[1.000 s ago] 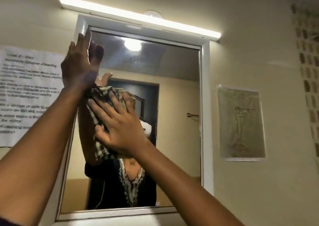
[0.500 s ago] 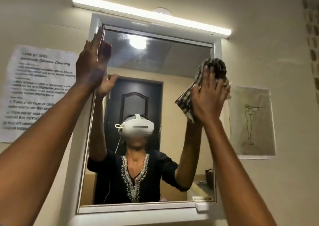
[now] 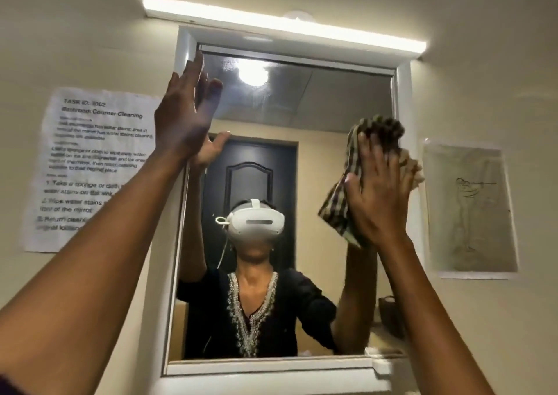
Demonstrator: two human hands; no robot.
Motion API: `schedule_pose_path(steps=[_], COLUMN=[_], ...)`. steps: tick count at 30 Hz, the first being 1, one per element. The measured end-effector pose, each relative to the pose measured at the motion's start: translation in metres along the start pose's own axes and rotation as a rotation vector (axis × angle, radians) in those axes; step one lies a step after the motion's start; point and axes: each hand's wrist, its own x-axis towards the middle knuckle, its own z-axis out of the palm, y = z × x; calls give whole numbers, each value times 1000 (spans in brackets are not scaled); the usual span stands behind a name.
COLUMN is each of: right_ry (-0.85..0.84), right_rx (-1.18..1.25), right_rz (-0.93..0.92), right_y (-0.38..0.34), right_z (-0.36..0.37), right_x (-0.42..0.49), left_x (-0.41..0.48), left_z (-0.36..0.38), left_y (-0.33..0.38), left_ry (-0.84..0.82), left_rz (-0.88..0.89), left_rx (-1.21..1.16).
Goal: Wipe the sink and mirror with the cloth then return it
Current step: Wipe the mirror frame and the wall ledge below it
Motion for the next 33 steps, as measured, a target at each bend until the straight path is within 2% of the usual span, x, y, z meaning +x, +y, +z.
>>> schedule_pose_path(steps=[3,5,9,11,14,16,18,23,25,27,29,30,33], right_ry=[24,-21,-158,-228,-276,-275,-280,-165,-143,-118,-111,-143,-259], right_rx=[-58,-12,49,40,42,22,-3,-112,-156,-154,-118,-65,11], right_rz=[93,39,-394,-524,-631,-628,-539,28,168,243,224,157,-279], right_y=[-24,-63,-152,-173,-154,-125,-91,37,61,52,21,2,-58], right_z=[12,23,51,57,61,53,38,-14,-22,-12,-2,4,19], right_x=[7,-12,-81,-119,-153,-157,-147,-115,-122,-132,-140,-144,-146], left_x=[0,1,-5,-9,-11,-10,-8,-7,-7,-6,-5,-5,-5], left_z=[3,7,3,-4,-8,-7,-6,-3,-1,1,2,2,3], left_y=[2,3,10,16,20,19,16,11,12,12,12,12,11], left_ry=[4,-2,-39,-59,-68,-61,-50,-22,-2,0,3,4,0], left_rz=[-22,-36,-51,-40,-17,-19,-35,-20,-22,-23,-31,-34,-19], left_rx=[16,53,104,94,96,124,154,121,117,91,43,23,14])
